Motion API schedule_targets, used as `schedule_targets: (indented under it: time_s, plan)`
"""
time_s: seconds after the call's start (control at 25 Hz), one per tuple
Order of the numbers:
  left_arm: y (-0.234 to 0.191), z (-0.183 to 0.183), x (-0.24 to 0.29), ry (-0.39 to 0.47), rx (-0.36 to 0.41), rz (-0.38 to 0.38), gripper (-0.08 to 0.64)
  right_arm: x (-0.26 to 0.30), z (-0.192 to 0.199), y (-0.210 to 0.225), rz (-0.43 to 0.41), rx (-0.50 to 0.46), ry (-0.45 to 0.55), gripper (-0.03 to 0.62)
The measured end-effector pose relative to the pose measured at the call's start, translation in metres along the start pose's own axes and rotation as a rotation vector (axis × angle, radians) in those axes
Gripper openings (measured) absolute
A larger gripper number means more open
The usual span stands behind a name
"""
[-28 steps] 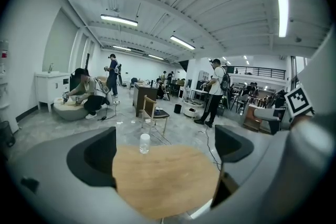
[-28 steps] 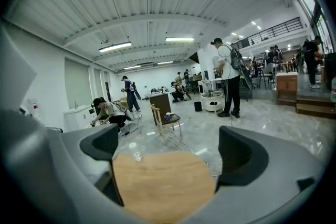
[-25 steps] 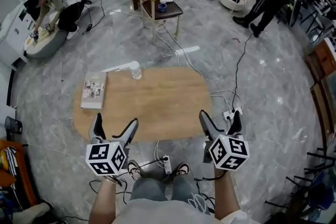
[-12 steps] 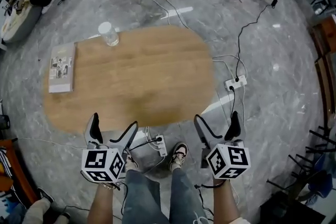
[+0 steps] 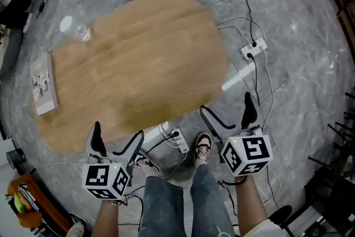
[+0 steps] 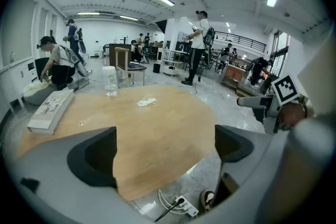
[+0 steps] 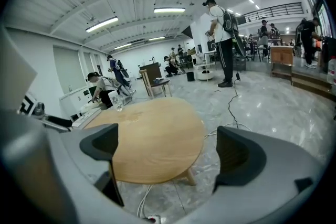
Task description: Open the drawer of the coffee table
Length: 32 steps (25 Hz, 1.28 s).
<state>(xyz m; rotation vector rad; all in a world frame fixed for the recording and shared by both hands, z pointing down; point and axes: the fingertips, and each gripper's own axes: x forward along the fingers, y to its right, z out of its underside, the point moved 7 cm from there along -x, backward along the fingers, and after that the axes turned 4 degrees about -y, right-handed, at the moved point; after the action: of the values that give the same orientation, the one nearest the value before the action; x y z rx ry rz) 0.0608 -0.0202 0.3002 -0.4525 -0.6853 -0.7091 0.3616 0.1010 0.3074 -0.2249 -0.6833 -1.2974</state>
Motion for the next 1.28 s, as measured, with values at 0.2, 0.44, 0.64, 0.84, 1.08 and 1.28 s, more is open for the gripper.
schedule_targets:
  time_s: [0.2,0.44,0.64,0.84,1.08,1.28]
  plan:
    - [0.017,0.0,0.024,-0.061,0.094,0.047,0.575,0.005,0.033,0.024,-0.057,-0.005,-0.026,0.588]
    - [0.043,0.004,0.048,-0.107,0.132,0.061,0.575,0.02,0.072,0.044,-0.148,-0.027,-0.074,0.588]
    - [0.061,0.006,0.057,-0.135,0.123,0.039,0.575,0.035,0.098,0.057,-0.27,-0.057,-0.094,0.588]
    - [0.08,0.007,0.069,-0.148,0.108,-0.004,0.575,0.052,0.116,0.071,-0.403,-0.121,-0.131,0.588]
    - [0.09,0.007,0.079,-0.15,0.089,-0.034,0.575,0.079,0.128,0.083,-0.522,-0.195,-0.167,0.563]
    - [0.09,0.007,0.086,-0.159,0.105,-0.075,0.575,0.108,0.135,0.087,-0.61,-0.222,-0.189,0.54]
